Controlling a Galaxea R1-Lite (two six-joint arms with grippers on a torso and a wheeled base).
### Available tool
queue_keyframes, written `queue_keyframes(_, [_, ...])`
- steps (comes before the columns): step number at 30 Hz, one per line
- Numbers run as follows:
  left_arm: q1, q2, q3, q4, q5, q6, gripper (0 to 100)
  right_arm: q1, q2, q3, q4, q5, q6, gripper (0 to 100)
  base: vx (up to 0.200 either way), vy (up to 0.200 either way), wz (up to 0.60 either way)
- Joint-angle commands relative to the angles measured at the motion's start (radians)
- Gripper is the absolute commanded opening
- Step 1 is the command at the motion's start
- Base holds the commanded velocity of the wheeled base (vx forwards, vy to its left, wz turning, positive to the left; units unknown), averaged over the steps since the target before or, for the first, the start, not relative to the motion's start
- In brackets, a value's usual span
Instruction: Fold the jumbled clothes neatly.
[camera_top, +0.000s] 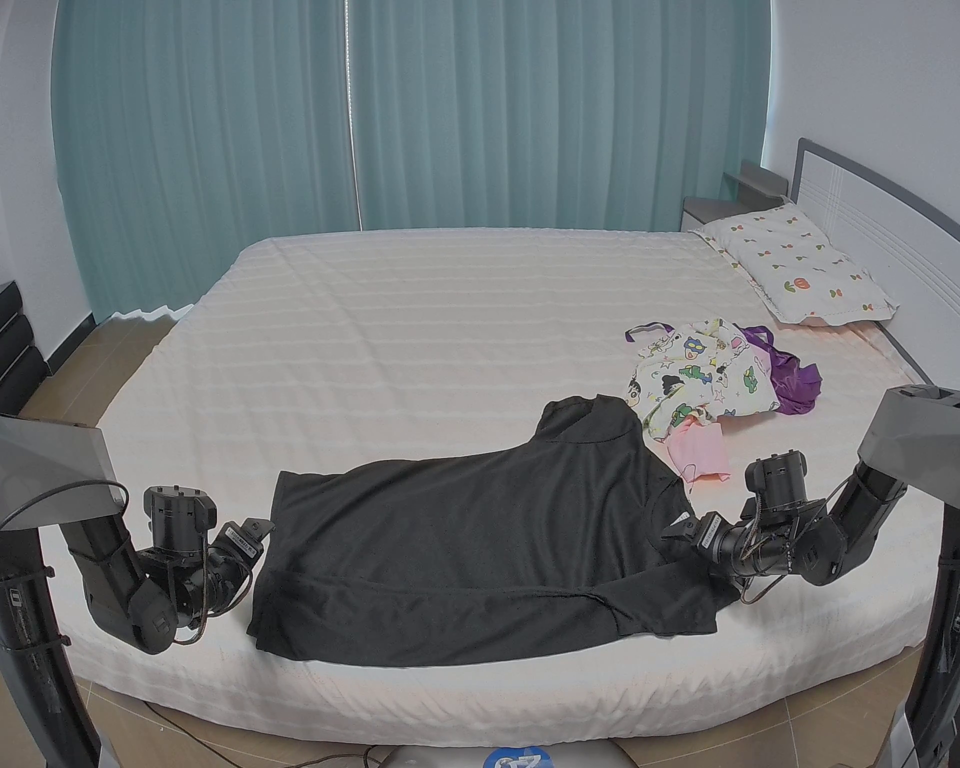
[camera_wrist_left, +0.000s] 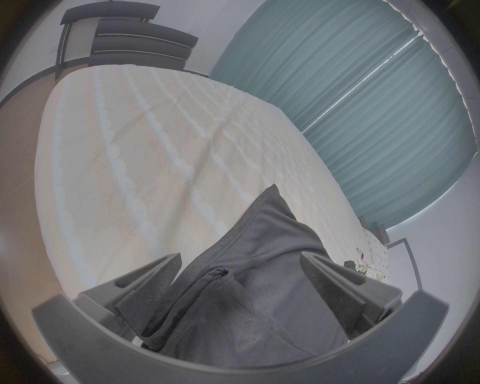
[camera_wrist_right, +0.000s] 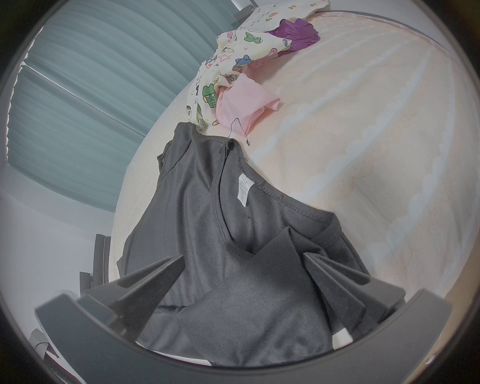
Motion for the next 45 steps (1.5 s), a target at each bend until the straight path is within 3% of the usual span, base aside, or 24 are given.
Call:
queue_keyframes(1, [0.0,0.001,-0.001,0.0,0.0,0.001,100,0.003,0.017,-0.007,0.001,-0.001,0.0,0,0.0,0.0,0.0])
queue_keyframes(13, [0.0,0.004,-0.001,0.0,0.0,0.001,100,-0.056,-0.015,0.008,-0.01,0.001,0.011,0,0.0,0.0,0.0])
queue_keyframes(21, [0.0,0.005,-0.001,0.0,0.0,0.001,100,-0.048,-0.018,0.027,-0.008,0.012,0.011,0,0.0,0.0,0.0])
queue_keyframes(22, [0.0,0.005,-0.002,0.0,-0.001,0.002,100,-0.045,-0.019,0.03,-0.01,0.018,0.011,100,0.0,0.0,0.0])
queue_keyframes(28, [0.002,-0.01,-0.022,0.006,-0.023,0.019,100,-0.051,-0.056,0.038,-0.011,0.016,0.002,100,0.0,0.0,0.0])
queue_keyframes(33, [0.028,-0.01,-0.079,0.061,-0.116,0.157,100,-0.077,-0.102,0.056,-0.008,0.027,-0.054,100,0.0,0.0,0.0])
queue_keyframes(40, [0.023,0.005,-0.142,0.176,-0.167,0.312,100,-0.085,-0.087,0.058,-0.011,0.042,-0.144,100,0.0,0.0,0.0])
queue_keyframes(45, [0.01,0.027,-0.162,0.176,-0.225,0.32,100,-0.085,-0.084,0.065,-0.011,0.093,-0.216,100,0.0,0.0,0.0])
